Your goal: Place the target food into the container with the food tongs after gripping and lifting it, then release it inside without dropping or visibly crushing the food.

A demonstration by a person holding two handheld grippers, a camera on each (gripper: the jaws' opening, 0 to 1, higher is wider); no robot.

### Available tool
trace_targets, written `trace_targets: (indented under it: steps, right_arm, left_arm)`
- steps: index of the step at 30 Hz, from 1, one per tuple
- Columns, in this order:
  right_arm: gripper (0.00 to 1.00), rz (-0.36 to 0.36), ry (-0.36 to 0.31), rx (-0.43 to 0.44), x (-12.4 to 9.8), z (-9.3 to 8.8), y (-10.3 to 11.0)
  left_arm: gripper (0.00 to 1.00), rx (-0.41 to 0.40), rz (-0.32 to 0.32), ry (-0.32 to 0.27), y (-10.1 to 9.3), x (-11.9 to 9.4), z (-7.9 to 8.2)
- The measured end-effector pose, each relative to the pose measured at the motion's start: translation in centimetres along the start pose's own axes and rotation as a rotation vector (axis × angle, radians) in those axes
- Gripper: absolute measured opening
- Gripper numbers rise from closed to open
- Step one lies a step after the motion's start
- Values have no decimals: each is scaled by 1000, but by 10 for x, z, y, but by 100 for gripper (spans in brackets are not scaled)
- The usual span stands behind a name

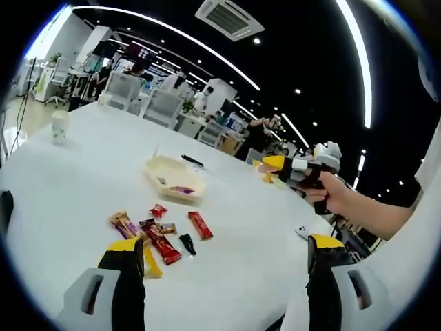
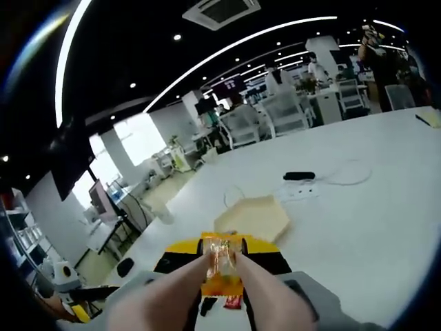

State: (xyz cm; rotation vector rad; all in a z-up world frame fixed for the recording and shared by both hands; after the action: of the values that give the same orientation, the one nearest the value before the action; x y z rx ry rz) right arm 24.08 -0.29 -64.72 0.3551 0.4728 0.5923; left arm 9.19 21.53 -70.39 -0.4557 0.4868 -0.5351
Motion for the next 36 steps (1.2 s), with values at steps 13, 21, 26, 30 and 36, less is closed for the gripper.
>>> trace_targets:
  steps: [13,21,26,30,36]
  right_arm:
    - [21,2,-10,8,14,10,-4]
    - [21,5,-15,6,20,16,-7]
    - [21,5,-10,2,25,19,-7]
    - [21,7,-8,2,29,21,-8]
    - [21,18,10,-19,34,21,-4]
  left_arm:
    - [99,15,-4,-11,4,6,12]
    - [99,8,8,-29,7,3,16]
    - [99,-100,-12,-144,1,-7,43]
    - [99,-78,-10,-148,1,-7,50]
    - [99,-67,4,-158,6,-10,52]
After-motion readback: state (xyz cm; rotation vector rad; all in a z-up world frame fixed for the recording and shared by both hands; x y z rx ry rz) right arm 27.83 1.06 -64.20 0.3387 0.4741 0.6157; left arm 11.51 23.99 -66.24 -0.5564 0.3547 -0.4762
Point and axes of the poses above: the point that each gripper's makers call its tool centre point, and the gripper's own axes: x roughly forward along the fingers, y roughly to its left, z roughly out of its top, the point moved 3 cm from there along -x, roughly backward along the fingers, and after that the axes turned 4 degrees about z, right-handed, at the moved point
